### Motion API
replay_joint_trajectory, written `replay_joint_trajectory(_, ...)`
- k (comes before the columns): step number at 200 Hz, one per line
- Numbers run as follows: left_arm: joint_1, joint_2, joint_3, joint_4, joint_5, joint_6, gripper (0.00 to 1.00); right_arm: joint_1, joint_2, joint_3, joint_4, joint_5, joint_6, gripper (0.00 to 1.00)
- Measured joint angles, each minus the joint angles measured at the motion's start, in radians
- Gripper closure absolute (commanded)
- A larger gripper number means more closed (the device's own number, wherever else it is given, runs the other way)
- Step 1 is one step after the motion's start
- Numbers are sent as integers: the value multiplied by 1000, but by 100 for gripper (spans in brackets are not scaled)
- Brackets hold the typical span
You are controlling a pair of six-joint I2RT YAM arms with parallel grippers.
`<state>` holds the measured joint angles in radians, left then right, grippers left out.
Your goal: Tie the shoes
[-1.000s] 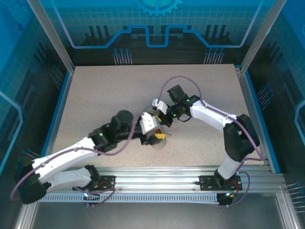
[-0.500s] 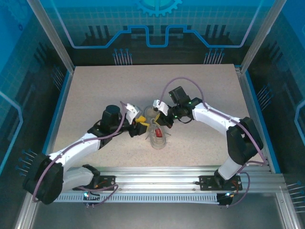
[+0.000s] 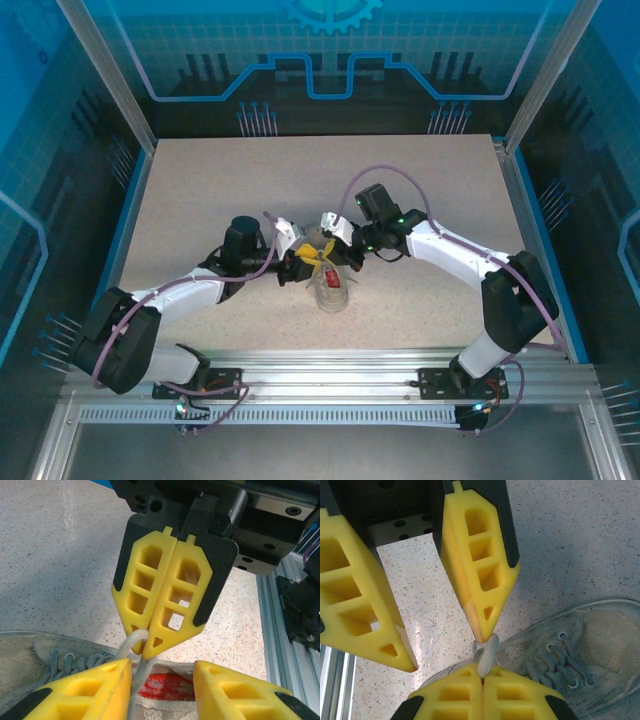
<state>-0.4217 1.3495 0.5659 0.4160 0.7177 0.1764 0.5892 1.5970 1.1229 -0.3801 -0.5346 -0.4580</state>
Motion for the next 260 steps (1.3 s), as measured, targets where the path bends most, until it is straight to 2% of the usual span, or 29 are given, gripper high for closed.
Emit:
replay_joint_trajectory(42,5,5,17,-39,3,90,56,2,0,-5,-1,-8,-26,100)
replay_joint_trajectory(81,17,5,48,-105,-6,192,56,7,-1,-7,-13,-9,-57,100)
replay_joint_trajectory(127,22,11,107,-206,-3,291,60,8,-2,-7,-21,-9,-76,100)
replay_joint_trajectory(152,21,29,132,-233,3,323,66,8,-2,-7,-23,-12,-82,100)
replay_joint_trajectory(187,15,57,163,-282,10,358,67,8,-2,-7,-24,-20,-89,100)
replay_joint_trajectory(204,12,65,170,-300,13,374,76,8,-2,-7,-30,-20,-93,100)
replay_joint_trajectory(213,10,68,173,-312,14,387,86,8,-2,-7,-31,-20,-95,100)
replay_joint_trajectory(222,6,71,176,-322,15,394,100,8,-2,-7,-31,-20,-97,100)
replay_joint_trajectory(233,3,72,179,-333,17,404,100,8,-2,-7,-31,-19,-97,100)
replay_joint_trajectory(246,-1,72,179,-337,17,407,100,8,-2,-7,-33,-19,-96,87)
replay_joint_trajectory(253,-2,72,179,-337,17,406,100,8,-2,-6,-35,-18,-92,73)
replay_joint_trajectory(260,-2,71,179,-336,17,406,100,8,-2,-6,-36,-17,-85,62)
